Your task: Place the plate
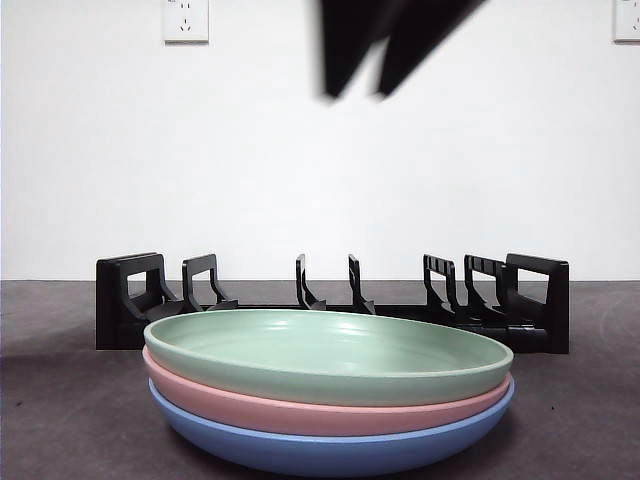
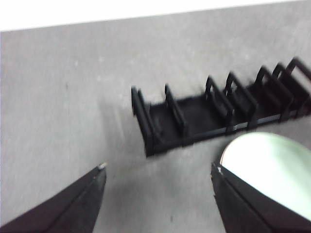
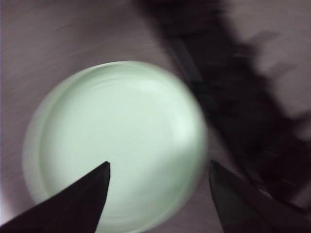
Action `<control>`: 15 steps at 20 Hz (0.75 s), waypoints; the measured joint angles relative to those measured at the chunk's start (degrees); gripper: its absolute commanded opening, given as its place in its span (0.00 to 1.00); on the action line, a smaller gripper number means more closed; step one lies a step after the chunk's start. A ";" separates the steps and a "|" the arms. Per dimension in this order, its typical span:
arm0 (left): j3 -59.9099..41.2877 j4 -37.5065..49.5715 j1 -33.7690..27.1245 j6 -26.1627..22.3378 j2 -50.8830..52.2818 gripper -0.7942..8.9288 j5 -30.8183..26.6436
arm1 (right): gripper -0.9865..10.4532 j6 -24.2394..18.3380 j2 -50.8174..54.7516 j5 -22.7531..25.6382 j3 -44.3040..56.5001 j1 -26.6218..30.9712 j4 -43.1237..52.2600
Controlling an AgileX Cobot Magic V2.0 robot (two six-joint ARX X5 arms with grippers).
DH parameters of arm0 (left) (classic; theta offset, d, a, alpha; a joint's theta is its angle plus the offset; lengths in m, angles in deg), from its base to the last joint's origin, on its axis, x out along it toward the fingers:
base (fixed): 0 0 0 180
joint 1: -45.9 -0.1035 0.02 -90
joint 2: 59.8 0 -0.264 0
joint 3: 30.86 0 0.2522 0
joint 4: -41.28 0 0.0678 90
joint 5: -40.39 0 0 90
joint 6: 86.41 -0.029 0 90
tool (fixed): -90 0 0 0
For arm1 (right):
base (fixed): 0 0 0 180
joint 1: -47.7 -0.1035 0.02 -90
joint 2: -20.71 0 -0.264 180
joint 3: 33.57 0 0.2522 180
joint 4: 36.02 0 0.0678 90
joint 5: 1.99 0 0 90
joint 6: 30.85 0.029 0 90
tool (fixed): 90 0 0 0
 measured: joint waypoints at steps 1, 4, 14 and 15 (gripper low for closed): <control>0.00 1.14 0.00 0.00 -0.11 0.44 0.00 | 0.37 0.00 2.45 -0.20 0.02 4.48 0.46; 0.00 1.88 0.00 0.00 -1.60 0.44 0.00 | 0.37 -0.04 8.07 -5.29 1.64 18.75 4.96; -0.04 6.69 0.00 -0.02 -13.27 0.09 0.00 | 0.10 -0.68 8.50 -16.24 7.13 37.33 15.54; -0.04 7.45 0.00 0.00 -13.60 0.09 0.00 | 0.10 -0.68 8.50 -16.85 7.13 37.33 15.96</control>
